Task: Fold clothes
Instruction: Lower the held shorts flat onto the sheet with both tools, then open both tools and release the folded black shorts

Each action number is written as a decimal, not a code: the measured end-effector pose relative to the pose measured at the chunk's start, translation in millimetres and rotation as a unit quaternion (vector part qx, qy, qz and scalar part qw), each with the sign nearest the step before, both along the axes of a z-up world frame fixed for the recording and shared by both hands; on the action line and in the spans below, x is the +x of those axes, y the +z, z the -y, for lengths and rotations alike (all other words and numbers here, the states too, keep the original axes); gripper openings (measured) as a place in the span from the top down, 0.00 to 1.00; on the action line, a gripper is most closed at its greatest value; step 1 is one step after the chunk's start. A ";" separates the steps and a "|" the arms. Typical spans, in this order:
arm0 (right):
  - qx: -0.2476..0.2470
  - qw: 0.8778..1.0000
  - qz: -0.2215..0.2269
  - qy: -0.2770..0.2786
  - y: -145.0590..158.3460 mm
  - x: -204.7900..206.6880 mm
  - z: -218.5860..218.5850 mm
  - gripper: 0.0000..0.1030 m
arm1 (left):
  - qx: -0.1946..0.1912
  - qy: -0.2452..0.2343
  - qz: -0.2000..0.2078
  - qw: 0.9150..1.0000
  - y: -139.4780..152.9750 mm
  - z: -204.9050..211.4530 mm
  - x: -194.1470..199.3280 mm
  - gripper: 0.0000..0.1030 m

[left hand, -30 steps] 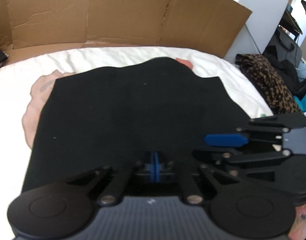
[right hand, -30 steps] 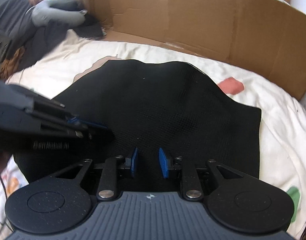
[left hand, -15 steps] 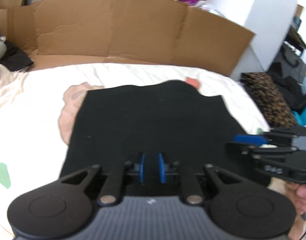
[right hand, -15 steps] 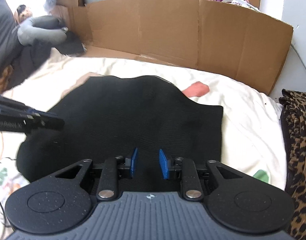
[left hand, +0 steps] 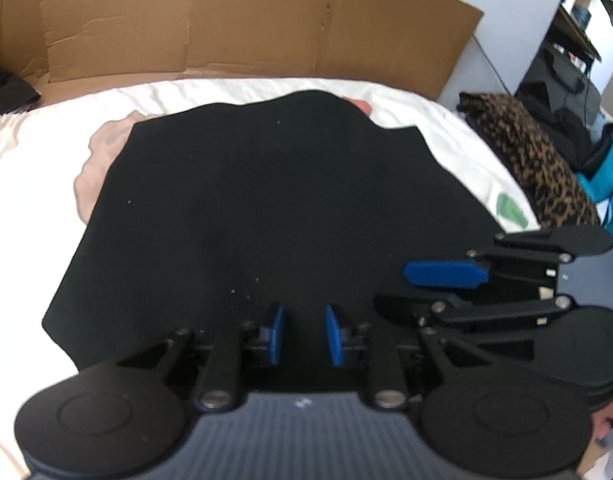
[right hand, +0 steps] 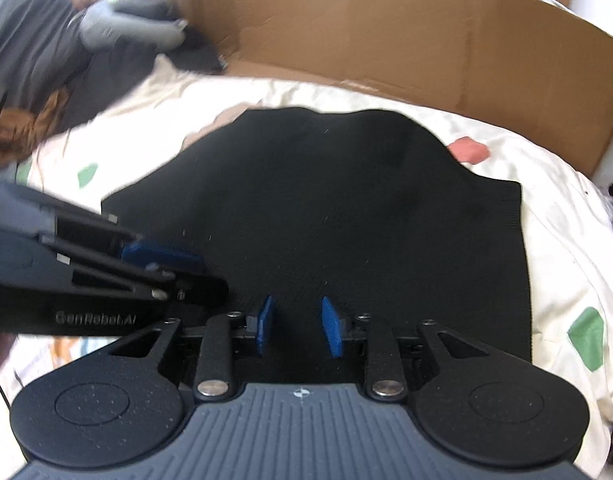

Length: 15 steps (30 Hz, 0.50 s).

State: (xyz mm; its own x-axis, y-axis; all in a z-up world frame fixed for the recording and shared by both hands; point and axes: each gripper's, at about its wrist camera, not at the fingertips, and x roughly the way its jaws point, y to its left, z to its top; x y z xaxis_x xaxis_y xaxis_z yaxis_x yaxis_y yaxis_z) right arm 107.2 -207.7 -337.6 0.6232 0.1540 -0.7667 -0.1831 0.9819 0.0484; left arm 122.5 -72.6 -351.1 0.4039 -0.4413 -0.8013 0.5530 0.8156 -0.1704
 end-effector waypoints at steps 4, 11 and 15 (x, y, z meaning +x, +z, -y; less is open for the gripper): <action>-0.019 1.000 0.000 0.020 -6.2 -7.7 1.0 0.59 | 0.005 -0.009 0.008 1.000 0.1 -6.2 -1.7 0.75; -0.043 0.999 -0.003 0.014 -6.8 -29.6 22.5 0.59 | 0.027 -0.007 0.021 0.999 6.2 -28.5 -4.5 0.76; -0.060 0.998 -0.005 0.010 -6.7 -47.2 36.9 0.60 | 0.054 0.003 0.032 0.998 8.1 -46.8 -8.4 0.76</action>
State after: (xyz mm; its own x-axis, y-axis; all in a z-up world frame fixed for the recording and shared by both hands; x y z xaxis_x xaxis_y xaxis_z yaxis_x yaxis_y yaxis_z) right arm 60.1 -244.6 -344.3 0.6137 0.0736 -0.7861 -0.2029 0.9769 -0.0669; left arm 114.1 -25.8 -343.0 0.4585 -0.3513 -0.8163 0.5546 0.8309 -0.0461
